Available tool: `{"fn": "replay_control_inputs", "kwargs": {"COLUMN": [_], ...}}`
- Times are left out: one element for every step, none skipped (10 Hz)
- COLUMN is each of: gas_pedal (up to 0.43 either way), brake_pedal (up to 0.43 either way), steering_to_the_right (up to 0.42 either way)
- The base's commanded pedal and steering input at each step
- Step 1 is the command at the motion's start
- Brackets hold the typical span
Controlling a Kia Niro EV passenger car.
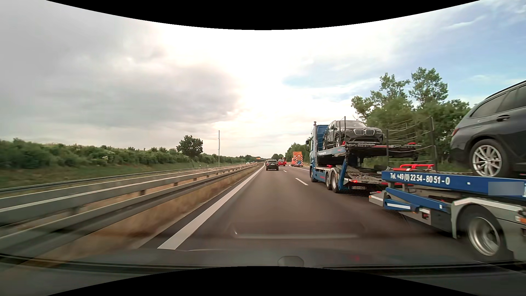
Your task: Follow the waypoints while adhering to traffic rules and regulations
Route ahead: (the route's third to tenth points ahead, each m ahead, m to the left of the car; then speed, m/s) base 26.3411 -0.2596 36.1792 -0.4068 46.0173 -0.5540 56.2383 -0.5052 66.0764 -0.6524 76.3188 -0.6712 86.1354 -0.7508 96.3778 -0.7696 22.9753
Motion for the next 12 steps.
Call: {"fn": "replay_control_inputs", "kwargs": {"gas_pedal": [0.000, 0.000, 0.000, 0.000, 0.000, 0.000, 0.000, 0.000, 0.000, 0.000, 0.000, 0.000], "brake_pedal": [0.000, 0.000, 0.000, 0.000, 0.000, 0.018, 0.055, 0.073, 0.073, 0.073, 0.073, 0.073], "steering_to_the_right": [-0.005, -0.005, -0.005, -0.005, -0.005, -0.004, -0.004, -0.004, -0.004, -0.004, -0.004, -0.004]}}
